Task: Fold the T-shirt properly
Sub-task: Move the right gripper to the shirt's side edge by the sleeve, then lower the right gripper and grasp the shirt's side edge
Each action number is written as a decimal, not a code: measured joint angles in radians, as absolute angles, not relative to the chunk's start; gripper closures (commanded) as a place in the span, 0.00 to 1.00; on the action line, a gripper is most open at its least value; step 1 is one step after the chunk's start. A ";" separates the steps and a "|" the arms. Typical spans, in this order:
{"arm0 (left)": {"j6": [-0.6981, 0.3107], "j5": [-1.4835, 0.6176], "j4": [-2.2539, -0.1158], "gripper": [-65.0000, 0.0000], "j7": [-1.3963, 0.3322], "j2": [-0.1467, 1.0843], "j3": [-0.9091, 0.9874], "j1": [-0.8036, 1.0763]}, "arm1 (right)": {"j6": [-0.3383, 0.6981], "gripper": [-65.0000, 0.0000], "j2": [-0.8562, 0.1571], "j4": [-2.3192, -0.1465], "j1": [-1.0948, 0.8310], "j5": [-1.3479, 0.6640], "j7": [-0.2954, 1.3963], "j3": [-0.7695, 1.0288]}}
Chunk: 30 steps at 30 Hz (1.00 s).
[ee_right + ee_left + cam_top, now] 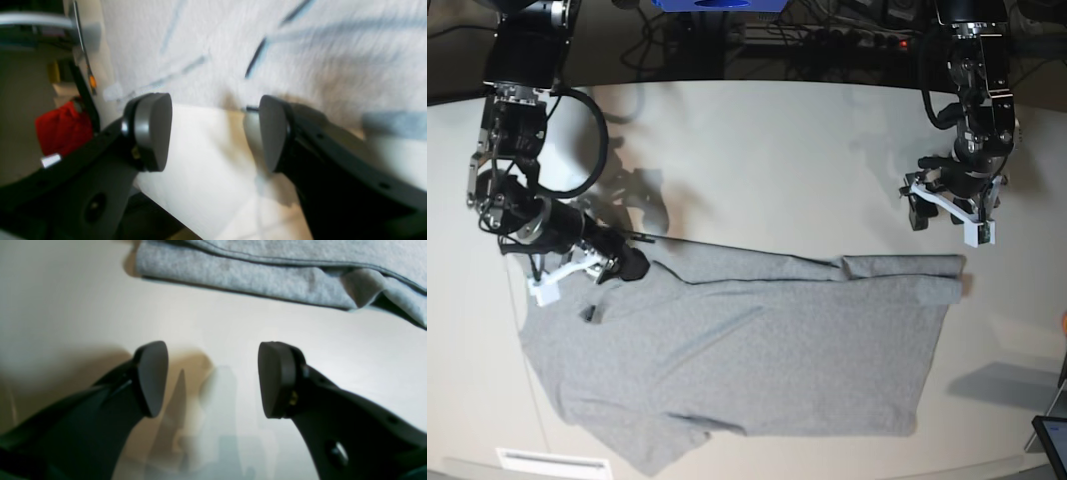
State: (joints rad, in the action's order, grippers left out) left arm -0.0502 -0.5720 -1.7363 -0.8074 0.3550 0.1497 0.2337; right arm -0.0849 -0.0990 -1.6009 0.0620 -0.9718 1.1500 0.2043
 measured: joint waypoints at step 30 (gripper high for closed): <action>-0.056 -0.575 -1.785 0.36 -0.807 0.358 0.303 0.293 | -0.045 0.40 -0.046 -1.343 0.143 -0.961 1.051 0.202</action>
